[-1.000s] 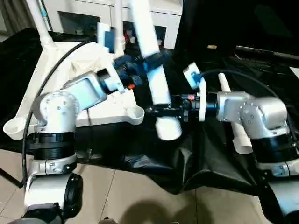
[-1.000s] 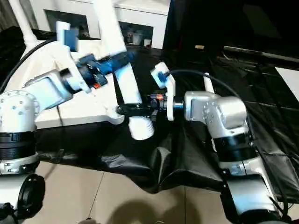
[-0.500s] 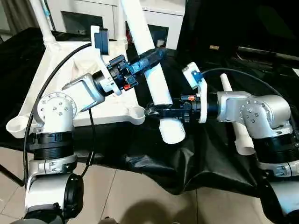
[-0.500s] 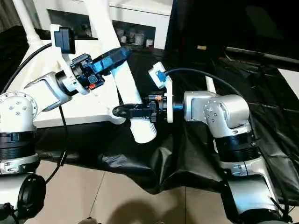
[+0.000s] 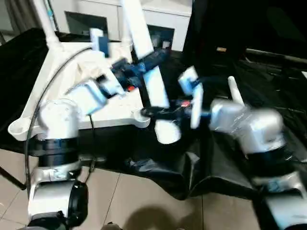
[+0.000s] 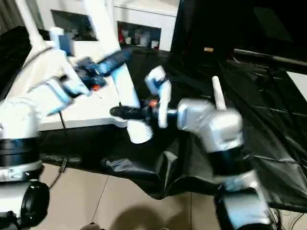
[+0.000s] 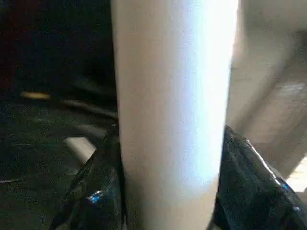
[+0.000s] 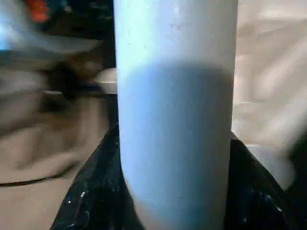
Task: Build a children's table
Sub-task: Pick table leg
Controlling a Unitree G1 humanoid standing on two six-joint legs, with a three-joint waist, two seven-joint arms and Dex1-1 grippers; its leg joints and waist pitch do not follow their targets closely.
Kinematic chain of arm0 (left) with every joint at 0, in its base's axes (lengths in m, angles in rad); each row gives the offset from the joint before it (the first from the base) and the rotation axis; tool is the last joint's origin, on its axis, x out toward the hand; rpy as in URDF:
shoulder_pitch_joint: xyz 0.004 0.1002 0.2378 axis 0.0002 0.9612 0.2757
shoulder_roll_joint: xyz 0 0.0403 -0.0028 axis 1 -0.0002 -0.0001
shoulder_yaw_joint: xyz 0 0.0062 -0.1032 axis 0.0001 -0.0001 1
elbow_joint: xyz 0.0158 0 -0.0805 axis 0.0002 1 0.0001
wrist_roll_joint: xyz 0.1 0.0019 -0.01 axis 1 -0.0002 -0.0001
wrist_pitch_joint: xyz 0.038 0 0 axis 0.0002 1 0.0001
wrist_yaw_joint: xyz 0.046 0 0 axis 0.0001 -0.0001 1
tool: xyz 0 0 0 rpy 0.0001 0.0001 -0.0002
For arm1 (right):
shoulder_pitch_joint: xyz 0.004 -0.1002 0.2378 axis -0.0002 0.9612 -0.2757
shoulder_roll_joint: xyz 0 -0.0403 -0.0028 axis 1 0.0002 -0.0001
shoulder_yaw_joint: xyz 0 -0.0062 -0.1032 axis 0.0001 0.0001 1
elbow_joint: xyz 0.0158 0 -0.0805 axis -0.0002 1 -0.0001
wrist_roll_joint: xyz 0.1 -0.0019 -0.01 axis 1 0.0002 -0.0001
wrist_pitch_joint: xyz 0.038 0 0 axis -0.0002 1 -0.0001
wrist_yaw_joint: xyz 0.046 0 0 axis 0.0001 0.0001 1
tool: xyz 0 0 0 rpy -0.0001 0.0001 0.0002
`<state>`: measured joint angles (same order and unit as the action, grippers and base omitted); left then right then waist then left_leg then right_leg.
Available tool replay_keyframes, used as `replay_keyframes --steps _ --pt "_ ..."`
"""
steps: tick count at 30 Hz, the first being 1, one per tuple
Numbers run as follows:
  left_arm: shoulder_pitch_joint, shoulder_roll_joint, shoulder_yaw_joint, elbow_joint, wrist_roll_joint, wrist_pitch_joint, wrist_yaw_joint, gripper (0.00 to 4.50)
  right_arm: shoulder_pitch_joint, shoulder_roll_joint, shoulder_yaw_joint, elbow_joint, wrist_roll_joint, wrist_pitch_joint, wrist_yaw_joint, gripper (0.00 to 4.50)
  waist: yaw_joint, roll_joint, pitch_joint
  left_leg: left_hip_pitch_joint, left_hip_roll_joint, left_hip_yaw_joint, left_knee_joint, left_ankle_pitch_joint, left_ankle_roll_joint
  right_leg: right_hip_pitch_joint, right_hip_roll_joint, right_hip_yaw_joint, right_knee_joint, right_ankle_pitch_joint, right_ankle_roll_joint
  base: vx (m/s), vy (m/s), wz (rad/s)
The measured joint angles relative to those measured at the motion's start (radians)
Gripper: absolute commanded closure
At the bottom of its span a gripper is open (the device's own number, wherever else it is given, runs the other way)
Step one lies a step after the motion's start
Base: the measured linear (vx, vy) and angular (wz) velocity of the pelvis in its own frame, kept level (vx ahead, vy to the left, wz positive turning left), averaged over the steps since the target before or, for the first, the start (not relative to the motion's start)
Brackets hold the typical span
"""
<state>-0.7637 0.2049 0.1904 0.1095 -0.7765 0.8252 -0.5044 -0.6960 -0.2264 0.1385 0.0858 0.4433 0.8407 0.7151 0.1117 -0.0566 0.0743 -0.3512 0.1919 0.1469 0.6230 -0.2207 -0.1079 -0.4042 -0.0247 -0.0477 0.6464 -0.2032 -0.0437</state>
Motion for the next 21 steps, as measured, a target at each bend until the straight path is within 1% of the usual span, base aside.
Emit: replay_keyframes --steps 1,3,4,8,10,11,13,15,16,18,21 --pt "0.000 -0.011 -0.021 -0.002 0.045 -0.024 0.039 1.56 0.004 -0.003 0.040 0.002 -0.065 -0.061 -0.044 2.61 0.001 0.000 0.000 0.000 0.000 0.000 0.000 0.000 0.000 0.000 0.000 0.000 0.000 0.000 0.000 0.000 0.000 0.00" --pt "0.000 -0.032 -0.036 -0.002 0.082 -0.041 0.085 1.55 0.014 0.000 0.094 0.005 -0.136 -0.129 -0.087 2.62 0.000 0.000 0.000 0.000 0.000 0.000 0.000 0.000 0.000 0.000 0.000 0.000 0.000 0.000 0.000 0.000 0.000 0.00" --pt "0.000 -0.064 -0.026 0.000 0.094 -0.056 0.134 1.55 0.024 0.014 0.115 0.011 -0.179 -0.169 -0.128 2.62 -0.001 0.000 0.000 0.000 0.000 0.000 0.000 0.000 0.000 0.000 0.000 0.000 0.000 0.000 0.000 0.000 0.000 0.00" --pt "-0.009 -0.127 0.009 0.035 0.139 -0.117 0.276 1.55 0.025 0.068 0.160 0.065 -0.295 -0.264 -0.282 2.62 -0.006 0.000 0.000 0.000 0.000 0.000 0.000 0.000 0.000 0.000 0.000 0.000 0.000 0.000 0.000 0.000 0.000 0.00" --pt "-0.027 -0.148 0.019 0.053 0.169 -0.156 0.349 1.55 0.025 0.097 0.179 0.097 -0.354 -0.310 -0.364 2.62 -0.012 0.000 0.000 -0.001 0.000 -0.001 0.000 0.000 -0.001 0.000 0.000 0.000 0.000 0.000 0.000 0.000 0.000 0.00" --pt "-0.032 -0.164 0.029 0.056 0.179 -0.176 0.379 1.55 0.025 0.103 0.186 0.107 -0.375 -0.326 -0.391 2.62 -0.013 0.000 0.000 -0.001 0.000 -0.001 0.000 0.000 -0.001 0.000 0.000 0.000 0.000 0.000 0.000 0.000 0.000 0.00" --pt "-0.036 -0.185 0.051 0.062 0.187 -0.213 0.432 1.90 0.026 0.108 0.197 0.119 -0.408 -0.350 -0.429 2.62 -0.018 0.000 0.000 -0.001 0.000 -0.001 0.000 0.000 -0.001 0.000 0.000 0.000 0.000 0.000 0.000 0.000 0.000 0.00" --pt "-0.038 -0.206 0.069 0.062 0.191 -0.230 0.469 1.90 0.030 0.115 0.210 0.128 -0.439 -0.371 -0.456 2.62 -0.021 0.000 0.000 -0.001 0.000 -0.001 0.000 0.000 -0.001 0.000 0.000 0.000 0.000 0.000 0.000 0.000 0.000 0.00" --pt "-0.038 -0.218 0.075 0.062 0.194 -0.243 0.491 2.04 0.037 0.121 0.218 0.134 -0.457 -0.385 -0.477 2.62 -0.021 0.000 0.000 -0.001 0.000 -0.001 -0.001 0.000 -0.001 0.000 0.000 0.000 0.000 0.000 0.000 0.000 0.000 0.00" --pt "-0.038 -0.226 0.080 0.062 0.198 -0.255 0.511 2.29 0.038 0.131 0.226 0.148 -0.481 -0.400 -0.501 2.63 -0.022 0.000 0.000 -0.001 0.000 -0.001 -0.001 0.000 -0.001 0.000 0.000 0.000 0.000 0.000 0.001 0.000 0.000 0.00" --pt "-0.035 -0.235 0.082 0.059 0.199 -0.261 0.517 2.44 0.044 0.143 0.231 0.164 -0.508 -0.424 -0.527 2.63 -0.022 0.000 0.000 -0.001 0.000 -0.001 -0.001 0.000 -0.001 0.000 0.000 0.000 0.000 0.000 0.001 0.000 0.000 0.00"
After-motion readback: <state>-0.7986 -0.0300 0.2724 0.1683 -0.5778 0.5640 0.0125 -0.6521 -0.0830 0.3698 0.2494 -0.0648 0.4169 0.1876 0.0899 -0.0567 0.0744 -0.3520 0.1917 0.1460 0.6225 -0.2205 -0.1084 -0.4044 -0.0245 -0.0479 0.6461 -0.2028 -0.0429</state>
